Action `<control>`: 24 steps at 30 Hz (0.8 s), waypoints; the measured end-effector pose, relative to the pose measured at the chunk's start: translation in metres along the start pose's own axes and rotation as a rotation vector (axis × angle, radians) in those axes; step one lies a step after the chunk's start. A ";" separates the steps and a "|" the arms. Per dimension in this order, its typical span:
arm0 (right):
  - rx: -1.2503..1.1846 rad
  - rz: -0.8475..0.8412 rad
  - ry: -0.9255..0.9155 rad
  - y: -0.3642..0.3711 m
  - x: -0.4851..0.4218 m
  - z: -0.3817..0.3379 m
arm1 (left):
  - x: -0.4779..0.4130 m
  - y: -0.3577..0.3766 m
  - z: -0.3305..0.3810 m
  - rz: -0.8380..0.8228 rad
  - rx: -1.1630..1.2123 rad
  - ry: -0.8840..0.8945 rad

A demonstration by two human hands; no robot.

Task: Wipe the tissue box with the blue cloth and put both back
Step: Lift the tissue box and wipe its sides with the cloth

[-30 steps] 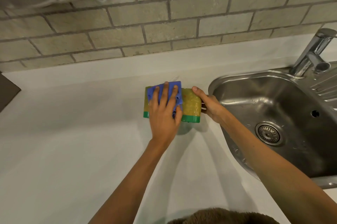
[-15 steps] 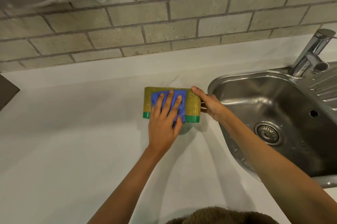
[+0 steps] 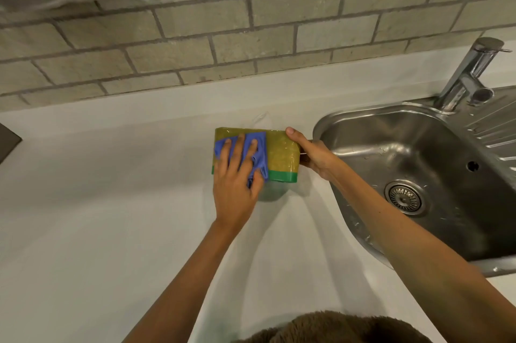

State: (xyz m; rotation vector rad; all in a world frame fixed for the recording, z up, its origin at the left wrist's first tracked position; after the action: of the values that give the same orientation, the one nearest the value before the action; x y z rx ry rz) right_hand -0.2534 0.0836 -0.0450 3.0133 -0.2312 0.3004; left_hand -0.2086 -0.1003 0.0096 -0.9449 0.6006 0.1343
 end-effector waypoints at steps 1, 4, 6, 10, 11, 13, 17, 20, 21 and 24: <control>0.002 0.007 0.005 0.000 0.000 0.000 | -0.009 0.001 0.001 0.017 0.020 -0.077; -0.011 0.024 0.015 0.001 0.001 0.001 | -0.015 0.012 0.030 -0.003 -0.006 -0.061; 0.005 0.010 0.006 0.000 0.002 0.000 | -0.001 0.019 0.041 -0.041 -0.041 0.097; 0.003 -0.013 0.008 0.001 0.001 -0.001 | 0.013 0.008 0.005 -0.051 -0.030 0.145; 0.002 -0.008 0.011 0.001 0.000 -0.001 | 0.007 0.003 -0.003 -0.025 -0.015 0.078; 0.005 0.007 0.017 0.000 -0.001 0.001 | -0.010 0.001 -0.006 0.020 0.029 -0.091; -0.008 0.027 0.008 0.001 -0.001 0.003 | -0.013 0.017 0.035 -0.017 -0.019 -0.016; 0.012 0.026 0.001 -0.001 -0.001 0.001 | 0.006 0.022 0.035 -0.066 -0.040 0.182; 0.010 0.022 0.004 -0.001 -0.001 0.001 | 0.007 0.019 0.026 -0.068 -0.027 0.198; 0.006 0.002 0.012 -0.002 0.000 -0.001 | -0.004 0.005 -0.006 0.004 0.006 0.016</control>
State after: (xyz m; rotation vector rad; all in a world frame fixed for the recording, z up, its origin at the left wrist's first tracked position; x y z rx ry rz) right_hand -0.2531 0.0852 -0.0445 3.0162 -0.2333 0.3205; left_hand -0.2167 -0.1013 0.0053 -0.9393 0.6170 0.1285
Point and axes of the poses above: each hand's wrist, its own x-axis away from the middle knuckle, its own y-axis out of the palm, z = x × y, the point moved 6 cm from there along -x, towards the middle knuckle, and after that the axes turned 9 degrees about -y, right-handed, at the moved point
